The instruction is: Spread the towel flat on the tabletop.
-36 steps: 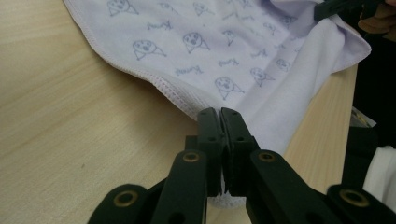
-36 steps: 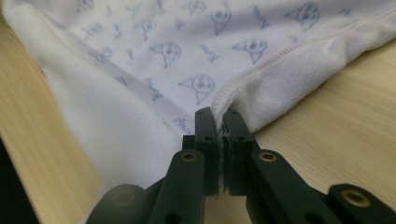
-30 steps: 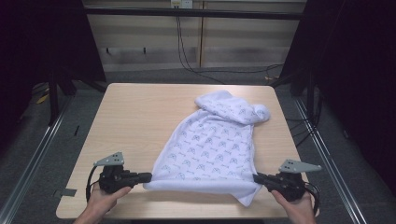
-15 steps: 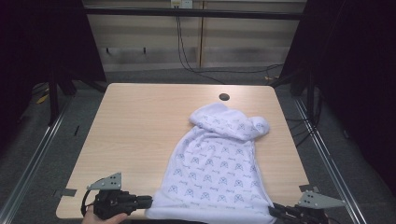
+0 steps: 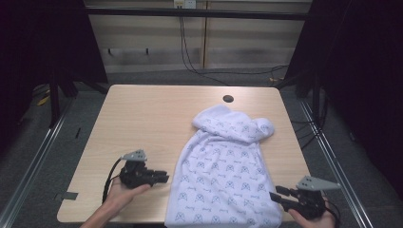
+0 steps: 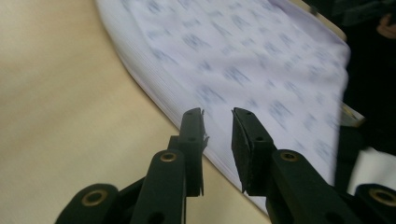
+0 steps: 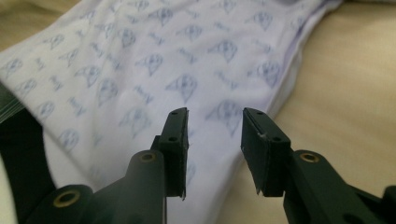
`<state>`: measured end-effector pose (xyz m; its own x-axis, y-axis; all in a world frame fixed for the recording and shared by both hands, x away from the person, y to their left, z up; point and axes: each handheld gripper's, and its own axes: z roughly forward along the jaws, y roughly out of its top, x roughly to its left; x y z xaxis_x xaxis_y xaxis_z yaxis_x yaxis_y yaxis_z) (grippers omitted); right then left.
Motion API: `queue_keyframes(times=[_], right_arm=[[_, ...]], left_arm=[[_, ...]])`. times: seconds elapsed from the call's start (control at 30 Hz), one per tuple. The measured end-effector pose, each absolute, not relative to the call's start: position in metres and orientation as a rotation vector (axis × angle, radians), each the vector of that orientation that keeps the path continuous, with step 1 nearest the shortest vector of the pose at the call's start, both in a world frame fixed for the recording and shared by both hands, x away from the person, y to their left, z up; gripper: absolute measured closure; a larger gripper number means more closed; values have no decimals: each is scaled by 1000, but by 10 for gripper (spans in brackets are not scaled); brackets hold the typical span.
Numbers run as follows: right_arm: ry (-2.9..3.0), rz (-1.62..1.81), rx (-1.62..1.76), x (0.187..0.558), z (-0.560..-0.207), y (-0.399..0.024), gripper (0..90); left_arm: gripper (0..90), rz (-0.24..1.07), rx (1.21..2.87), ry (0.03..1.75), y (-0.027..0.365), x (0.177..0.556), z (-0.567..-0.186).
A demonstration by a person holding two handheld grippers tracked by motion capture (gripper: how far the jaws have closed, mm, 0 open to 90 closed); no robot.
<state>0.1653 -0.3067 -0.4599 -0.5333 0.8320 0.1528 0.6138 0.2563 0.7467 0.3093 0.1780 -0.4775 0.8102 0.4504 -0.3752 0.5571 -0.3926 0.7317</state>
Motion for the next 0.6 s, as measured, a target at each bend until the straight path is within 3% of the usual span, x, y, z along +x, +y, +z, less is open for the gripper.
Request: queue_keyframes(times=[0.2, 0.43, 0.5, 0.57, 0.6], right_arm=[[2249, 1122, 1290, 238, -460, -295, 612], [2277, 1067, 1303, 302, -478, -280, 571], [2280, 1028, 1308, 312, -485, -276, 564], [2272, 980, 1309, 319, -491, -274, 560], [2270, 976, 1330, 322, -494, -274, 561]], left_arm=[[675, -82, 2050, 770, 148, 361, -486], [542, -44, 2066, 831, 117, 388, -502], [588, -4, 2105, 824, 109, 389, -505], [796, 24, 2146, 756, 104, 385, -507], [856, 61, 2150, 759, 104, 383, -507]])
